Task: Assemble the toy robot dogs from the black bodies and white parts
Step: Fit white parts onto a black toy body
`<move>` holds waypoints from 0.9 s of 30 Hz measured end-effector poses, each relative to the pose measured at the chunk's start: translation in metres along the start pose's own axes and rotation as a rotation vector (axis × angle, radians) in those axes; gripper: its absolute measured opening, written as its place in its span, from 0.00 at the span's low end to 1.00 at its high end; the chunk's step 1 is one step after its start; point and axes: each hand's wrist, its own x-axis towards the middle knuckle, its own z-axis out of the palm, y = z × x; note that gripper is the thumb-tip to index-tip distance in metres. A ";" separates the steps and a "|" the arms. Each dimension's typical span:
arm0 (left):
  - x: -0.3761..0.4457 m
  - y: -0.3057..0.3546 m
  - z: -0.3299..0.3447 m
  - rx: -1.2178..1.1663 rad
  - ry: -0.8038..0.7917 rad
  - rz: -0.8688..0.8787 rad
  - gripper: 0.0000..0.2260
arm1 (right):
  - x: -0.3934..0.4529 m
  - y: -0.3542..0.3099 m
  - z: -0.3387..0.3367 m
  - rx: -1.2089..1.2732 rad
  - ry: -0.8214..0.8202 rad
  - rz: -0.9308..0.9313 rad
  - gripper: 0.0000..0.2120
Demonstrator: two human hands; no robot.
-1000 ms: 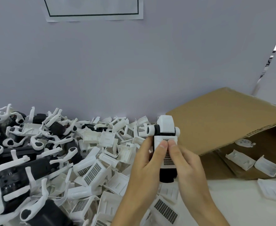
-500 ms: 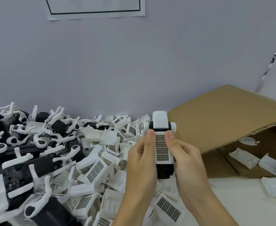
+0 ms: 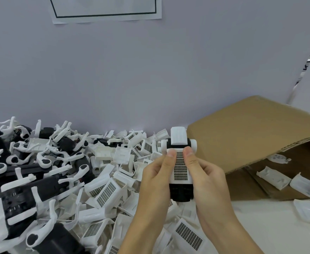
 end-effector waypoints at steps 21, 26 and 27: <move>0.003 -0.005 -0.021 -0.050 -0.165 0.004 0.14 | 0.004 -0.004 -0.019 0.062 -0.233 0.008 0.17; 0.002 -0.006 -0.017 -0.022 -0.127 0.029 0.14 | 0.004 -0.003 -0.018 -0.123 -0.199 -0.098 0.14; 0.002 -0.006 -0.017 -0.024 -0.131 0.023 0.14 | 0.004 -0.005 -0.018 -0.139 -0.204 -0.103 0.13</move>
